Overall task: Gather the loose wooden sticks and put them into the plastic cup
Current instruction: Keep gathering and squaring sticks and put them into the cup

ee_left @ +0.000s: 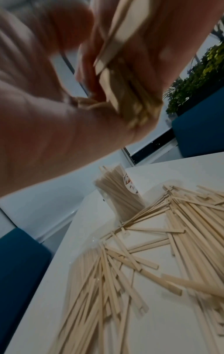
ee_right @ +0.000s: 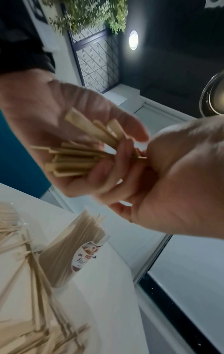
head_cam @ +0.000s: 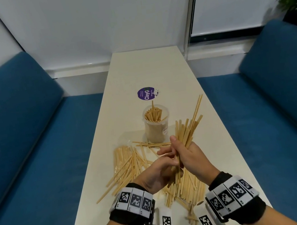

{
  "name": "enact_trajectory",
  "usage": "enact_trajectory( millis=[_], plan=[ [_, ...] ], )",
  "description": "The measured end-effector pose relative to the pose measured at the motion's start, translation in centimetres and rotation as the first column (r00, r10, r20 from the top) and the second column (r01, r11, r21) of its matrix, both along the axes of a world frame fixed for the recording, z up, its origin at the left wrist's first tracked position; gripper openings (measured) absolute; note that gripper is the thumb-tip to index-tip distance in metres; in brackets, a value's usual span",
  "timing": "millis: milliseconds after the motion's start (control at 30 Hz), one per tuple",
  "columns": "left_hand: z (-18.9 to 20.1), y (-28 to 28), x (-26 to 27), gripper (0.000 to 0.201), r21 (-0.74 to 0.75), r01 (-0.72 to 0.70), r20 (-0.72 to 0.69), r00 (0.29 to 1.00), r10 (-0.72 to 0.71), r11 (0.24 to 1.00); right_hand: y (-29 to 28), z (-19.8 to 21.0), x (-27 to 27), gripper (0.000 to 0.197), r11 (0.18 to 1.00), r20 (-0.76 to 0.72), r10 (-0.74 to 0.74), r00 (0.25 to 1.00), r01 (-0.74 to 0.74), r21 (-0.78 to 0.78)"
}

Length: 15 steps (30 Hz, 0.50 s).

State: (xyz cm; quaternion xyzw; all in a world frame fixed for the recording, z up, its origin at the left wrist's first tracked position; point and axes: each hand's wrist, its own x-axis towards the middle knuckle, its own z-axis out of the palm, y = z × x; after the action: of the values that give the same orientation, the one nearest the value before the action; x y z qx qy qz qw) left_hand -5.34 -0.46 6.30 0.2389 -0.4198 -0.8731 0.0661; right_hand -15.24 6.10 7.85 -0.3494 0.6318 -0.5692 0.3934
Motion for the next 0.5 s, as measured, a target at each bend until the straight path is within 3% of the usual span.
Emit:
enact_trajectory(
  millis=[133, 233, 333, 433, 500],
  plan=[
    [-0.2, -0.2, 0.1, 0.023, 0.213, -0.145, -0.074, 0.984, 0.164, 0.966, 0.2, 0.5, 0.4, 0.045, 0.998, -0.079, -0.054, 0.995, 0.051, -0.032],
    [-0.6, 0.2, 0.1, 0.053, 0.248, -0.125, -0.006, 0.991, 0.131, 0.961, 0.0, 0.5, 0.5, 0.043, 0.993, -0.057, -0.091, 0.994, 0.086, -0.084],
    [-0.7, 0.5, 0.2, 0.082, 0.417, -0.120, -0.017, 0.990, 0.140, 0.901, -0.2, 0.9, 0.7, 0.045, 0.988, 0.012, -0.097, 0.995, 0.097, -0.120],
    [-1.1, 0.5, 0.1, 0.072, 0.615, -0.205, -0.006, 0.964, 0.265, 0.762, -0.5, 0.9, 0.5, 0.043, 0.979, 0.027, -0.153, 0.988, 0.156, -0.132],
    [-1.3, 0.6, -0.1, 0.053, 0.619, -0.236, 0.011, 0.956, 0.293, 0.749, -0.6, 0.9, 0.4, 0.035, 0.979, -0.015, -0.165, 0.986, 0.162, -0.122]
  ],
)
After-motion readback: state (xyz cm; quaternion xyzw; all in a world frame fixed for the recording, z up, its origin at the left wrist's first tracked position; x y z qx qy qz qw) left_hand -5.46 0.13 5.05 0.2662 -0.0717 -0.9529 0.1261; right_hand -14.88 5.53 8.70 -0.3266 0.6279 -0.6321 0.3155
